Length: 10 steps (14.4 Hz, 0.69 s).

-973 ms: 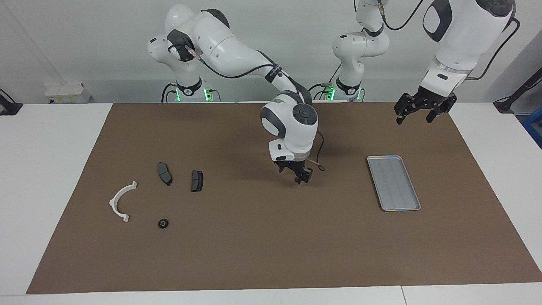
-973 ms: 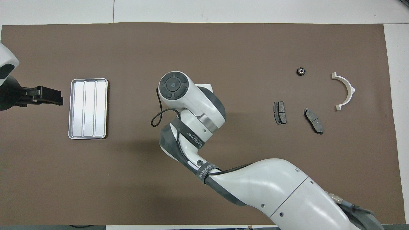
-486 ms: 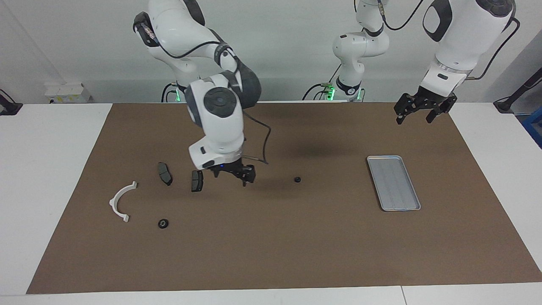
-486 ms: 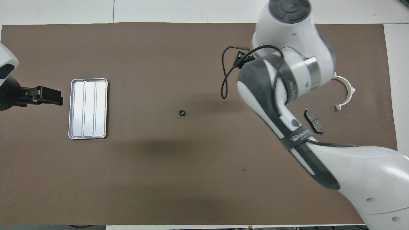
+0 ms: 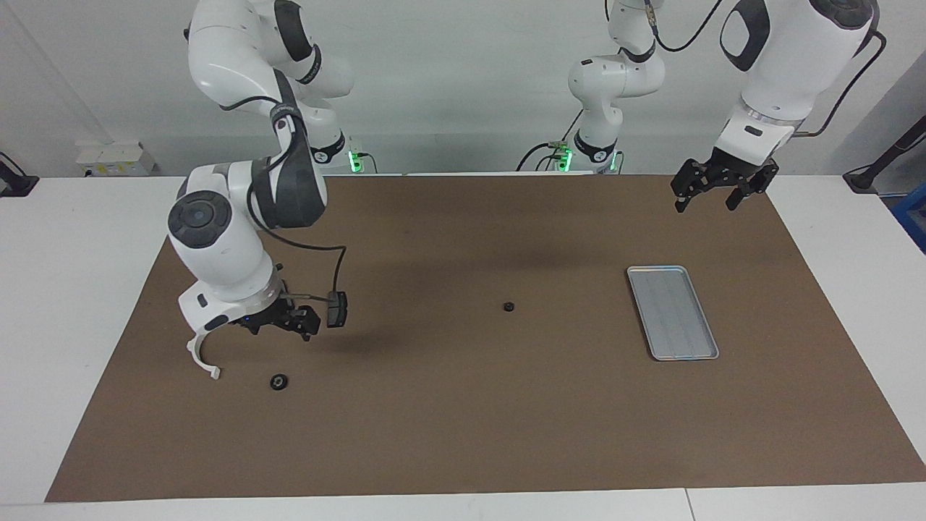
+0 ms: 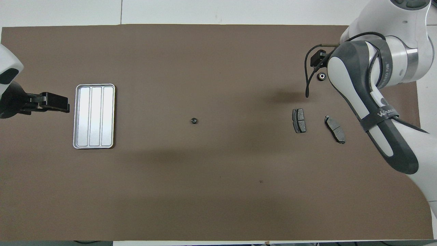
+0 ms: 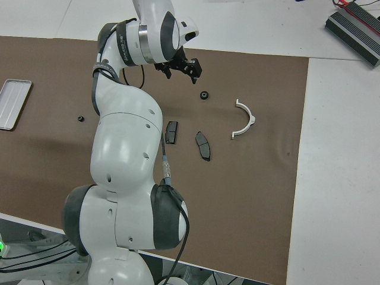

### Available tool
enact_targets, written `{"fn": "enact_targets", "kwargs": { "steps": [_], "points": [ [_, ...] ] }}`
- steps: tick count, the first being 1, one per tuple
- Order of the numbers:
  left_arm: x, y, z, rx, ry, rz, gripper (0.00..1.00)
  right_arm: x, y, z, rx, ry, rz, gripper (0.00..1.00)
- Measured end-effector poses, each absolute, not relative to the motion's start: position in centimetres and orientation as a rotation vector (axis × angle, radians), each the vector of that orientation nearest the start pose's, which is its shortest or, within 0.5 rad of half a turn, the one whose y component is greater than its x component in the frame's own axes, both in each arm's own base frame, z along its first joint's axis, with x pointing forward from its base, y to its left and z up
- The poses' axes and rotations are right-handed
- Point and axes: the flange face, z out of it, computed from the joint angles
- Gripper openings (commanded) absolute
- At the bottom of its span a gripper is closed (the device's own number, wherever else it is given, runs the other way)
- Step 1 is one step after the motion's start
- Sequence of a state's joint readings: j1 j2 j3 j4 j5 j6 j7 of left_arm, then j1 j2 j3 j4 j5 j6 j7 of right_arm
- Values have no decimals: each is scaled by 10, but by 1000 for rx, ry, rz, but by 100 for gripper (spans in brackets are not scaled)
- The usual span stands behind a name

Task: Pick bearing gear from pile to tray
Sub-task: 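Withdraw the right gripper while the left gripper reaches the bearing, then grasp the small black bearing with the left gripper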

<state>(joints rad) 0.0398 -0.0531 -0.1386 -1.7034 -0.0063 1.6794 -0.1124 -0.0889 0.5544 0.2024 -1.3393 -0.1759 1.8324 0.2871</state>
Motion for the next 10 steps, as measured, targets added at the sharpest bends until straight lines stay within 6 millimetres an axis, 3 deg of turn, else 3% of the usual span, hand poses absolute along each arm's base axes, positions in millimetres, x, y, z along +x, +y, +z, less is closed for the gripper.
{"fn": "enact_targets", "kwargs": {
  "steps": [2, 4, 7, 10],
  "points": [
    [542, -85, 593, -3146, -156, -63, 100, 712, 20, 374, -3217, 253, 47, 100],
    [538, -133, 570, -3136, -292, -22, 100, 718, 14, 341, -3210, 252, 24, 100],
    [545, -207, 513, -3122, -471, 14, 100, 721, 18, 312, -3196, 232, -25, 100],
    [547, -270, 442, -3121, -565, 27, 100, 722, 19, 300, -3189, 226, -47, 100]
  ]
}}
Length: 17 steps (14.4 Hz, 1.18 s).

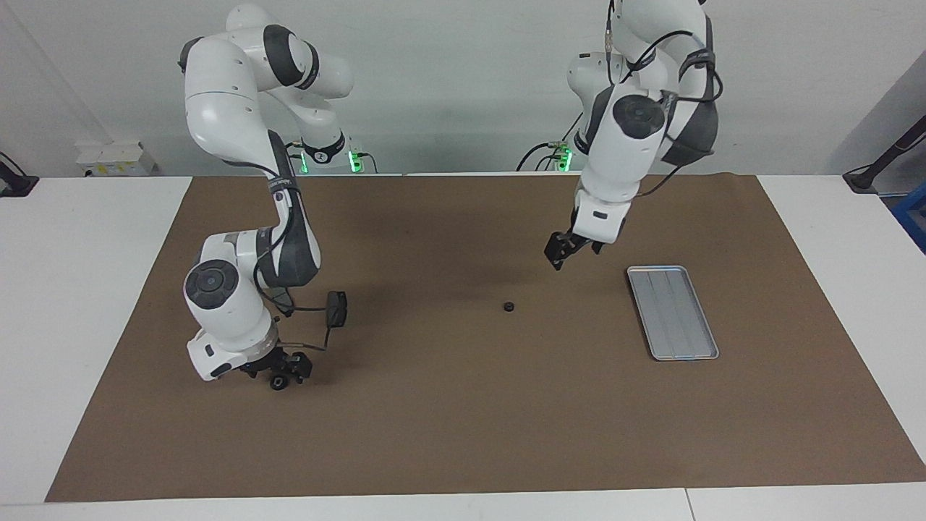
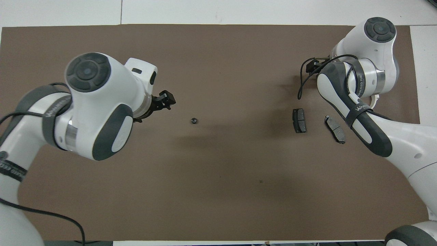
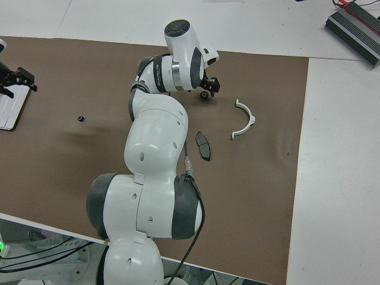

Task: Pick bearing gear from pile to tray
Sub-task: 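Grasp the small black bearing with the left gripper, then carry the bearing into the silver tray and release it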

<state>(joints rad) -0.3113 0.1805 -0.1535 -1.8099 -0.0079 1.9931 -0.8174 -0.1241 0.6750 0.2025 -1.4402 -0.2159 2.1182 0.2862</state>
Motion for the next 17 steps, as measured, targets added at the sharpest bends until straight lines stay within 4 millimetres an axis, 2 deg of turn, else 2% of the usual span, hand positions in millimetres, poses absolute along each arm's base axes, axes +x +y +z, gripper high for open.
{"fn": "enact_targets", "kwargs": {
  "steps": [3, 5, 8, 10, 12, 13, 16, 17],
  "points": [
    [547, -315, 375, -3112, -647, 58, 100, 723, 20, 296, -3183, 223, -67, 100],
    [549, -331, 337, -3108, -704, 66, 100, 724, 21, 292, -3179, 221, -80, 100],
    [553, -337, 312, -3116, -731, 58, 100, 726, 21, 290, -3175, 220, -101, 100],
    [545, -345, 303, -3109, -714, 75, 100, 726, 20, 287, -3173, 221, -102, 100],
    [535, -357, 299, -3110, -719, 68, 95, 727, 19, 282, -3171, 224, -104, 100],
    [532, -359, 296, -3112, -722, 64, 90, 727, 18, 280, -3170, 226, -105, 95],
    [530, -357, 290, -3105, -728, 65, 54, 727, 17, 278, -3169, 228, -103, 76],
    [531, -356, 290, -3105, -732, 63, 39, 727, 18, 279, -3168, 226, -107, 63]
  ]
}}
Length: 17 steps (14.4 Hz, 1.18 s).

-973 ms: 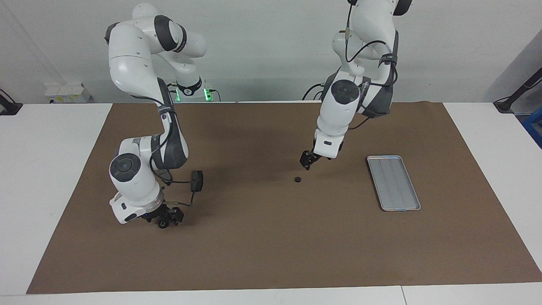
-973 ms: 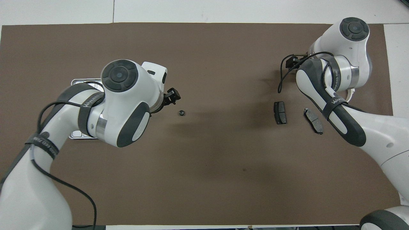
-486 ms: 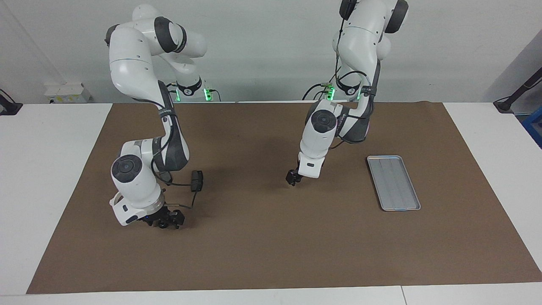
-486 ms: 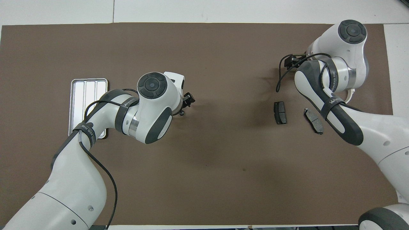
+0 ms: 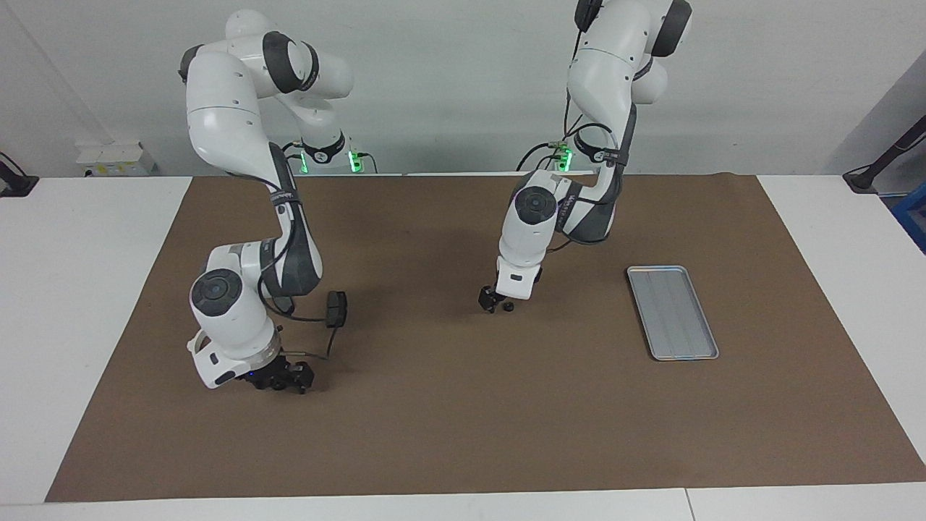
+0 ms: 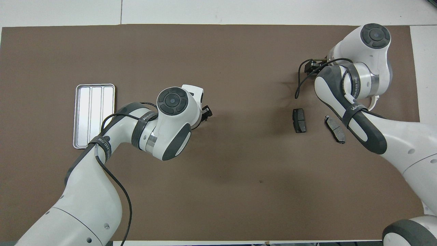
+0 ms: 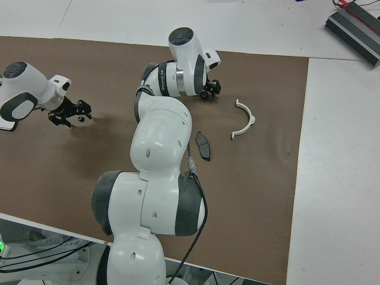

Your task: Pick bearing gear from pile to tray

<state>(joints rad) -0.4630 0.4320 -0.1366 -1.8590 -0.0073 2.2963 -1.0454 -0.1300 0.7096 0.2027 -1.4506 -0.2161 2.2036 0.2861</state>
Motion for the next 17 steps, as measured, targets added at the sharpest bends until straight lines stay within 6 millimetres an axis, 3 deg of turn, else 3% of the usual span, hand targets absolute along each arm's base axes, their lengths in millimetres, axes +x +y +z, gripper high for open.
{"fn": "enact_targets", "kwargs": {
  "steps": [2, 3, 4, 9, 12, 13, 15, 17],
  "points": [
    [533, -353, 293, -3102, -747, 55, 9, 727, 18, 281, -3167, 225, -112, 32],
    [534, -351, 294, -3100, -756, 51, 0, 727, 18, 282, -3167, 226, -115, 18],
    [535, -349, 296, -3098, -765, 48, 0, 727, 17, 283, -3167, 228, -118, 3],
    [544, -336, 301, -3057, -796, 77, 0, 727, 15, 287, -3166, 231, -120, 0],
    [560, -313, 327, -3015, -797, 105, 0, 727, 15, 287, -3166, 232, -119, 0],
    [565, -296, 341, -3017, -772, 107, 0, 727, 15, 287, -3168, 233, -110, 0],
    [572, -243, 372, -3035, -675, 116, 0, 724, 13, 288, -3183, 239, -31, 0],
    [575, -181, 392, -3060, -532, 144, 0, 720, 12, 308, -3203, 211, 74, 0]
  ]
}}
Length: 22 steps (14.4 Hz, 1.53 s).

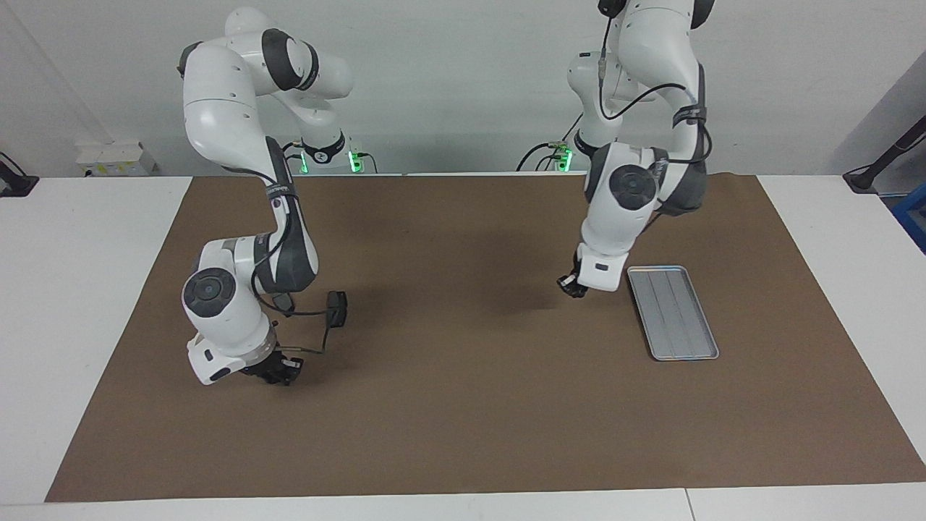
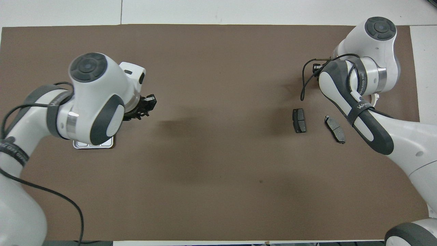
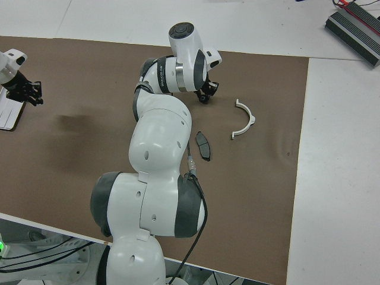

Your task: Pick bearing gear from pile to tray

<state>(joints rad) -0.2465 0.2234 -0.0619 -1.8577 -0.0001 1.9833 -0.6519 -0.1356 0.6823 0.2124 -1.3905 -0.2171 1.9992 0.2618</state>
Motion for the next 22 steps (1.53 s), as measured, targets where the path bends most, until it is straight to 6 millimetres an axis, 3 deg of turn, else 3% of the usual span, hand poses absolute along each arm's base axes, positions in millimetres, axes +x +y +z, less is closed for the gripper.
{"fn": "enact_targets", "kwargs": {
  "steps": [2, 4, 7, 8, 10, 12, 15, 22],
  "points": [
    [579, -127, 400, -3089, -397, 154, 0, 715, 26, 359, -3211, 156, 156, 0],
    [586, -82, 397, -3117, -262, 148, 0, 696, 69, 431, -3200, 84, 219, 0],
    [588, -37, 375, -3143, -169, 57, 0, 650, 167, 523, -3180, 182, 204, 0],
    [585, -28, 363, -3147, -141, 40, 0, 633, 205, 539, -3172, 253, 180, 0],
    [576, -18, 344, -3149, -115, 40, 0, 602, 281, 550, -3132, 453, 142, 0],
    [572, -17, 336, -3149, -107, 55, 0, 580, 345, 540, -3060, 612, 128, 0],
    [567, -15, 329, -3147, -111, 81, 0, 563, 407, 485, -2971, 758, 104, 0],
    [553, 2, 307, -3150, -44, 102, 0, 546, 463, 317, -2977, 857, -41, 0]
  ]
}}
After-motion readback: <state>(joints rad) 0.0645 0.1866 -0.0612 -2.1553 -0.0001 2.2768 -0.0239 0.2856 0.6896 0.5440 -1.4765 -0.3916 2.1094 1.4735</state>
